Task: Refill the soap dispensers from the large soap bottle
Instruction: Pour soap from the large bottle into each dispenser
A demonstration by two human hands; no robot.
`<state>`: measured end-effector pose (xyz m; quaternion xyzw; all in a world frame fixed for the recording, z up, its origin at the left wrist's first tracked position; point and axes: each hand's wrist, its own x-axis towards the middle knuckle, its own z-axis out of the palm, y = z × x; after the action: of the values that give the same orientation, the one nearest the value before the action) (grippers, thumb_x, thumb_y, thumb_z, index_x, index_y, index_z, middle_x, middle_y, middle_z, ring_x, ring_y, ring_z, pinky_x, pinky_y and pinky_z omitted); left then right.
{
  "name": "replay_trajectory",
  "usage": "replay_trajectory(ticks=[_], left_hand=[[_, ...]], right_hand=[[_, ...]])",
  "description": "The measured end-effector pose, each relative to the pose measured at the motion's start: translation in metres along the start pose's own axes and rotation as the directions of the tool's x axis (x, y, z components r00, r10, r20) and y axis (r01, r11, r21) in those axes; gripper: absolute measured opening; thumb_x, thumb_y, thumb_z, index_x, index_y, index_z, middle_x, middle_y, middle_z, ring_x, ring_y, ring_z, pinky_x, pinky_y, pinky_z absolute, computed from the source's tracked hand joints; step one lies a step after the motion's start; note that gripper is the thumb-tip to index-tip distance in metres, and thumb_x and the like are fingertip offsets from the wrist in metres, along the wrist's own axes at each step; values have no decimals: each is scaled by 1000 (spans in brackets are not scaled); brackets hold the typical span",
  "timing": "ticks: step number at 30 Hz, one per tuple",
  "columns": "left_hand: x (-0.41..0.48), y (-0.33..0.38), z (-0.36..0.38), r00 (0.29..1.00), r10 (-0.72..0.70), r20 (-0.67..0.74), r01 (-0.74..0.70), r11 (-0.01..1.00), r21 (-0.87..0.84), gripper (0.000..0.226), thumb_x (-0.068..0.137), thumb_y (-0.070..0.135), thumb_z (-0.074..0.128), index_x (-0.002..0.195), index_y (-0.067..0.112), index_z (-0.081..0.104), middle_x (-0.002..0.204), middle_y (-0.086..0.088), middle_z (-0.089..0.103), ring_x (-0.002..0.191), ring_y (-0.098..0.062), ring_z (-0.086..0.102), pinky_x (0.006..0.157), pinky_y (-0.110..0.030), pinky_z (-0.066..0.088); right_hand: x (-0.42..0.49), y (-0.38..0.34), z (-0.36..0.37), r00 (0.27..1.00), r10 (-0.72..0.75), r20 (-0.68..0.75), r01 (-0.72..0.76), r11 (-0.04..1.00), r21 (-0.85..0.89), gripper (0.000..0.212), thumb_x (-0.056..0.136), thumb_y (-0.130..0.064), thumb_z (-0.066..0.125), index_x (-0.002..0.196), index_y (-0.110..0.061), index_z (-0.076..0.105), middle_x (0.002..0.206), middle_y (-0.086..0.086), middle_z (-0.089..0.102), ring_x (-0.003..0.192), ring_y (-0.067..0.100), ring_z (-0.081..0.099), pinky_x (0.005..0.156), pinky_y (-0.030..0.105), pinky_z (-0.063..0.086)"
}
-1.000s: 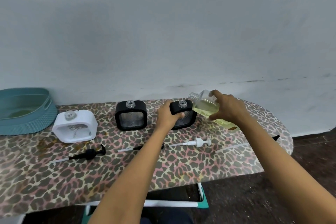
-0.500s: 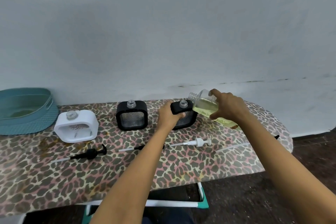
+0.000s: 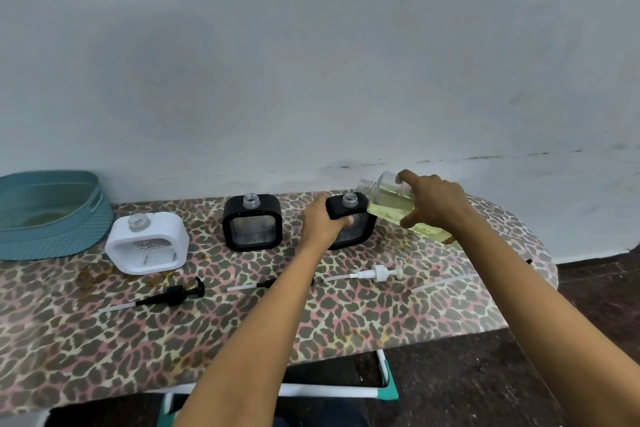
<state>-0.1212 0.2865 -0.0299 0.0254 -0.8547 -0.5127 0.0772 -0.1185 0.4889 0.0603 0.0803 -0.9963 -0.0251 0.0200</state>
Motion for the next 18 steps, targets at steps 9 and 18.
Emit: replay_trajectory(ticks=[9,18], left_hand=[[1,1,-2,1000,-12,2,12,1000,-11,48,70,11,79,112,9,57,109,-6,63,93,-13,53,78,-22,42],[1,1,-1,1000,-13,-2,13,1000,-27,49,69,12,80,112,10,57,109,-6,63,95,-15,55,80,-23,43]], right_hand=[[1,-1,-2,1000,-11,-4,11,1000,-14,81,63,-43,84,128,-27,38,106,4,65,88,28,61,62,31,42],[1,-4,-6,1000,-19,5,19,999,-34,81,64,-42,83,129,-27,38,105,3,65,88,27,61,62,31,40]])
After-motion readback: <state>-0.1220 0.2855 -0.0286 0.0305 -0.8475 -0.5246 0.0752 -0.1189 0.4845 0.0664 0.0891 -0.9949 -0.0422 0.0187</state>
